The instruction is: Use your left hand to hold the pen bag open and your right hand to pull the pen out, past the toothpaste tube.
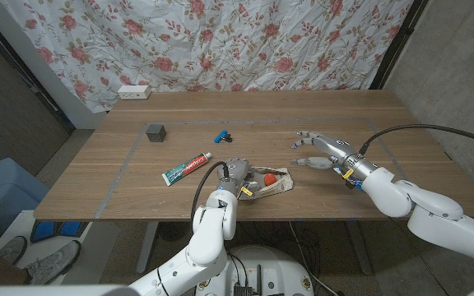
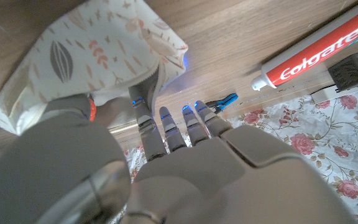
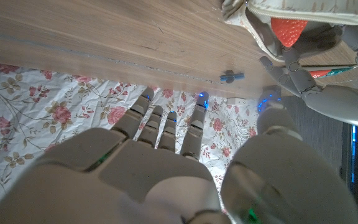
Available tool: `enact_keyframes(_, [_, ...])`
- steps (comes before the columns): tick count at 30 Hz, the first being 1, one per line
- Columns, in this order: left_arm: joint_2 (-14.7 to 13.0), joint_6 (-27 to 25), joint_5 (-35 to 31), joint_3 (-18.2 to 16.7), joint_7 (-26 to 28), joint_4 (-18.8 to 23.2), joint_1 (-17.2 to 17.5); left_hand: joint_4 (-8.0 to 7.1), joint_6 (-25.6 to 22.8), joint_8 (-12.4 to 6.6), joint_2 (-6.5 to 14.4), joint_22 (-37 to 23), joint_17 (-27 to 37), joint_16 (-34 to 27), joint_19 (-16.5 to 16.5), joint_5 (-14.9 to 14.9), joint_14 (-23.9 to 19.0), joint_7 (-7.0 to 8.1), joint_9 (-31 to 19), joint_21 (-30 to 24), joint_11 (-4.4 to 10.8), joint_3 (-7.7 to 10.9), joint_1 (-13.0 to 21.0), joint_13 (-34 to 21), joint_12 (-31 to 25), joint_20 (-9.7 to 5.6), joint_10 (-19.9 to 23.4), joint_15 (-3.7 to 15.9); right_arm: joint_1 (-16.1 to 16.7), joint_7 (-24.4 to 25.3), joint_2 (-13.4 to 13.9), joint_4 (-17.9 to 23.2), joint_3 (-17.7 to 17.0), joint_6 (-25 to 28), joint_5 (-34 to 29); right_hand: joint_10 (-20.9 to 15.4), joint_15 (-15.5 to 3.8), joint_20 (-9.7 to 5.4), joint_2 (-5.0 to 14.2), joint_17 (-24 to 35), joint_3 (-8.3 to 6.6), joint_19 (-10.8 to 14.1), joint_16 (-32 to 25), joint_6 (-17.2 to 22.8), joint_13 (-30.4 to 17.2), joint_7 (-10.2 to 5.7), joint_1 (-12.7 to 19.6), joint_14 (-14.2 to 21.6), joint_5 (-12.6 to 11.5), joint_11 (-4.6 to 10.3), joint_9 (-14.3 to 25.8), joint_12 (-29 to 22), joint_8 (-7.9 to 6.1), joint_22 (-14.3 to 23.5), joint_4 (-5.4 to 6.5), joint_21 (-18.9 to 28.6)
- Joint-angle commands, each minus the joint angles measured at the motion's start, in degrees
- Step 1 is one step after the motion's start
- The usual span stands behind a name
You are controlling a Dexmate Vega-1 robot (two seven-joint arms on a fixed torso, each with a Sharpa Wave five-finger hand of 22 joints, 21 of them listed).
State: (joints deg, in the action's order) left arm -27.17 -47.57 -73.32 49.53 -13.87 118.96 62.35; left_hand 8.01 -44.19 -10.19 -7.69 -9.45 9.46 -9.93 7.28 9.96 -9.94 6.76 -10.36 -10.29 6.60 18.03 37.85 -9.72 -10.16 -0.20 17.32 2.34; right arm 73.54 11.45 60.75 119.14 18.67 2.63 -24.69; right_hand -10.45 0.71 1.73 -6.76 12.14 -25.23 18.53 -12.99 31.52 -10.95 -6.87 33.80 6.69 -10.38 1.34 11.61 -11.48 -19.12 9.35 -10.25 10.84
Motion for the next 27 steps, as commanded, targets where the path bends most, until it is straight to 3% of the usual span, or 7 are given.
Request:
enact_keyframes(1, [-0.22, -1.37, 0.03, 1.33, 0.52, -0.38, -0.65, -0.02, 0.39, 0.03, 0.02, -0.16, 0.16, -0.06, -0.23, 0.22, 0.14, 0.04, 0.02, 0.01, -0.28, -0.30, -0.66, -0.33, -0.34, -0.11, -0.02, 1.22, -1.46, -1.61, 0.07, 2.01, 2.64, 4.46, -5.07, -0.45, 0.17, 0.14, 0.33, 0.19, -0.05, 0.41, -0.27, 0.84, -0.09, -0.17, 0.29, 0.36, -0.31, -0.07, 0.11, -0.10, -0.48, 0.18, 0.21, 0.25])
enact_keyframes(27, [-1.80, -0.24, 2.59, 2.18, 1.87, -0.84, -2.22, 0.03, 1.47, 0.04, 0.51, -0.16, 0.17, 0.05, -1.04, 0.26, 1.23, 0.24, 0.03, 0.06, -0.76, -0.46, -1.23, -0.34, -0.24, -0.14, -1.34, 0.54, -4.81, -5.46, -1.20, 4.85, 8.03, 8.51, -12.78, 0.54, 0.47, 0.26, 0.45, 0.52, 0.08, 0.33, -0.21, 2.20, -0.11, -1.92, 1.24, -0.10, -0.49, 0.17, 0.14, 0.45, -1.07, 0.19, 0.54, 0.00])
